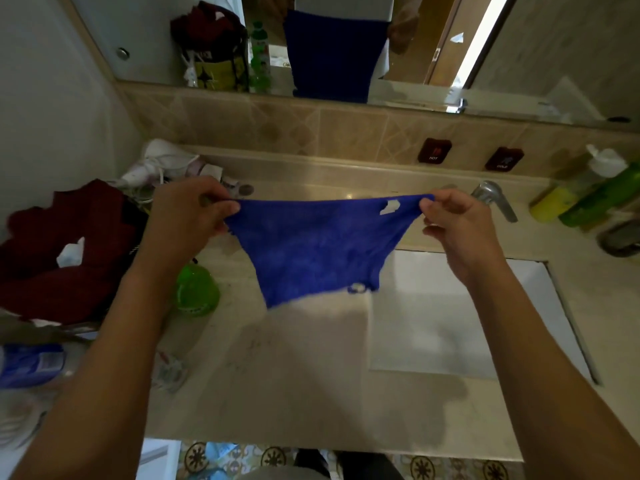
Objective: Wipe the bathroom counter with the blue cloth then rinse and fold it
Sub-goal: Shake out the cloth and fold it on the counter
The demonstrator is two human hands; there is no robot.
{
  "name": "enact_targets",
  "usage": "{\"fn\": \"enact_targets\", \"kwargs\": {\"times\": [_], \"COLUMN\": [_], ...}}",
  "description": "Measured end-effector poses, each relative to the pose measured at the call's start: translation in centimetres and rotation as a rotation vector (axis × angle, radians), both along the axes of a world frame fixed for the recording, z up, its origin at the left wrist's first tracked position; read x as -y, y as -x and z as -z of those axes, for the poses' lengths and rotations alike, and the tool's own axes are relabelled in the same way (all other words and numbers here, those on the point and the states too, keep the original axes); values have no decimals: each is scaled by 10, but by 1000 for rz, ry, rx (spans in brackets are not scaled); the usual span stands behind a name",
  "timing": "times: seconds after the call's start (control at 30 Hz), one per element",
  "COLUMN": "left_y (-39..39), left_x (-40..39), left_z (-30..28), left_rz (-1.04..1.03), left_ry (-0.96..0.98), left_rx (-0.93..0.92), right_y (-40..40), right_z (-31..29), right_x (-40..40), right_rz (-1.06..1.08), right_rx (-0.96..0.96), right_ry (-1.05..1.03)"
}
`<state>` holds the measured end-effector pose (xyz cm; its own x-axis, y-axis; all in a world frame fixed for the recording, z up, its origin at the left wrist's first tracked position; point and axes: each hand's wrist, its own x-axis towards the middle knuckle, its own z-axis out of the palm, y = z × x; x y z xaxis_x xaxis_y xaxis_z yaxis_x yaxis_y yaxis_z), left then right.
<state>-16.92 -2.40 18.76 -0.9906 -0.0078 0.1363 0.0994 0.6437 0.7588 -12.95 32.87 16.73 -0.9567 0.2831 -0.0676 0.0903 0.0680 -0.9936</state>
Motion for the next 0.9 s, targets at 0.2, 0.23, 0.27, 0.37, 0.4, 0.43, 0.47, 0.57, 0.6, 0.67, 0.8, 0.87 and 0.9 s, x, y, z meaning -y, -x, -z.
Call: {"fn": "enact_targets", "kwargs": {"times": [0.2,0.23,0.27,0.37,0.4,0.43,0.47,0.57,0.6,0.67,0.8,0.87,0.9], "left_y": [-31,-40,-50,-90,-105,-119,-131,-153,-159,-170,-189,-195,-197], "left_x": [6,7,8,14,17,21,25,37,40,48,56,59,63], "left_z": [34,55,78,157,176,192,203,220,221,222,220,220,223], "left_rz": [-19,-12,7,66,85,96,104,155,168,176,125,167,207], "left_ry": [209,262,312,374,390,412,439,496,505,512,495,492,504], "left_rx": [-3,84,174,408,453,474,462,360,337,316,338,317,299], "right_y": [-29,-39,-48,-81,-93,-105,-116,-140,-145,-154,-176,-179,-177], "right_z": [26,42,62,136,157,175,189,208,211,215,221,215,208], "right_x": [-6,-4,0,10,13,16,17,19,19,19,15,10,8], "right_rz": [-124,-162,-206,-389,-453,-500,-532,-553,-550,-569,-621,-652,-669], "right_rx": [38,96,158,342,381,402,412,404,384,332,274,339,412], "right_ry": [-151,-227,-294,-592,-688,-747,-775,-828,-847,-897,-905,-857,-798]}}
